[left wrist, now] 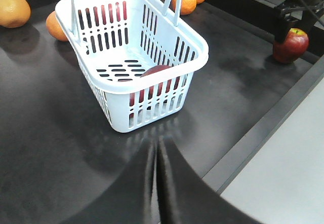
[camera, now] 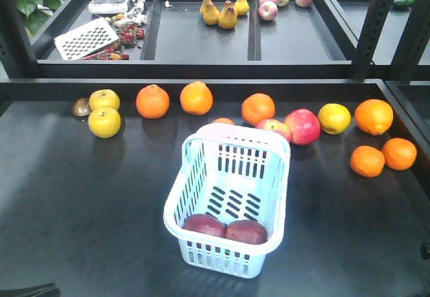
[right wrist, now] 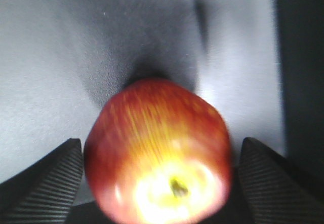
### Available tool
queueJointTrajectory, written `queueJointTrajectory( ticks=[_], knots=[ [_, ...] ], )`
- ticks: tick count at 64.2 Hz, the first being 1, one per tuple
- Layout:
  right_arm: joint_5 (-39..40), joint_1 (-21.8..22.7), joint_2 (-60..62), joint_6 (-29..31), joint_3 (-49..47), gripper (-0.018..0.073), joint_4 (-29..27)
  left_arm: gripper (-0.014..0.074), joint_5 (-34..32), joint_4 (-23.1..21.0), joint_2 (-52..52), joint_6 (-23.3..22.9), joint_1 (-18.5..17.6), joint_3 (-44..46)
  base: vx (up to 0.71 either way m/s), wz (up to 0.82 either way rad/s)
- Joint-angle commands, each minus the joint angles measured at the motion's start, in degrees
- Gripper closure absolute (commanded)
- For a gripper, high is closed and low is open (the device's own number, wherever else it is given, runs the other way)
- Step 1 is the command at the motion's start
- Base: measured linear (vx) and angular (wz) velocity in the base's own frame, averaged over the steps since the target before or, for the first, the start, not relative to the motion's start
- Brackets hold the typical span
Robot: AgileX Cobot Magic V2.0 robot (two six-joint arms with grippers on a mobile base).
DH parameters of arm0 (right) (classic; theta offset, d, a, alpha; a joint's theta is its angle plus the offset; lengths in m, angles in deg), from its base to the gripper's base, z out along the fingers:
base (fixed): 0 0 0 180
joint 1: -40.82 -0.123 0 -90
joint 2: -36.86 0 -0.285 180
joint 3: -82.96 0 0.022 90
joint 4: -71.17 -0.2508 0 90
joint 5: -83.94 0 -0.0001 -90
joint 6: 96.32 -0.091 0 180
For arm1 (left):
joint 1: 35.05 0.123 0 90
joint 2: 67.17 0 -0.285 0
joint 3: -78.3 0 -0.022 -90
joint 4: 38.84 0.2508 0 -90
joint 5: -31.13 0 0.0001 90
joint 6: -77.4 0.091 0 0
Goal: Pick three apples into basket with both arms
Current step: 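Grasp a third red apple beside the oranges with the right gripper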
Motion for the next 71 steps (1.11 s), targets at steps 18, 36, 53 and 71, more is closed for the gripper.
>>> queueJointTrajectory(
  ticks=[18, 36, 53, 71],
  knots=[
    [-1.37, 0.34, -1.13, 0.69, -1.28, 0.0000, -0.10, 0.0603, -3.10, -1.99, -0.36, -0.27, 0.04, 1.40, 0.00, 0.00],
    [-1.41, 0.34, 2.88, 6.19, -1.45, 0.0294, -9.43, 0.0603, -2.99, -1.99, -0.36, -0.27, 0.04, 1.40, 0.00, 0.00],
    [-3.34, 0.34, 15.27, 23.96, -1.45, 0.0575, -29.06, 0.0603, -2.99, -1.99, -0.36, -0.27, 0.04, 1.40, 0.00, 0.00],
    [-12.87, -5.59, 30.57, 38.02, -1.45, 0.0564, -50.82, 0.0603, -2.99, -1.99, -0.36, -0.27, 0.04, 1.40, 0.00, 0.00]
  ],
)
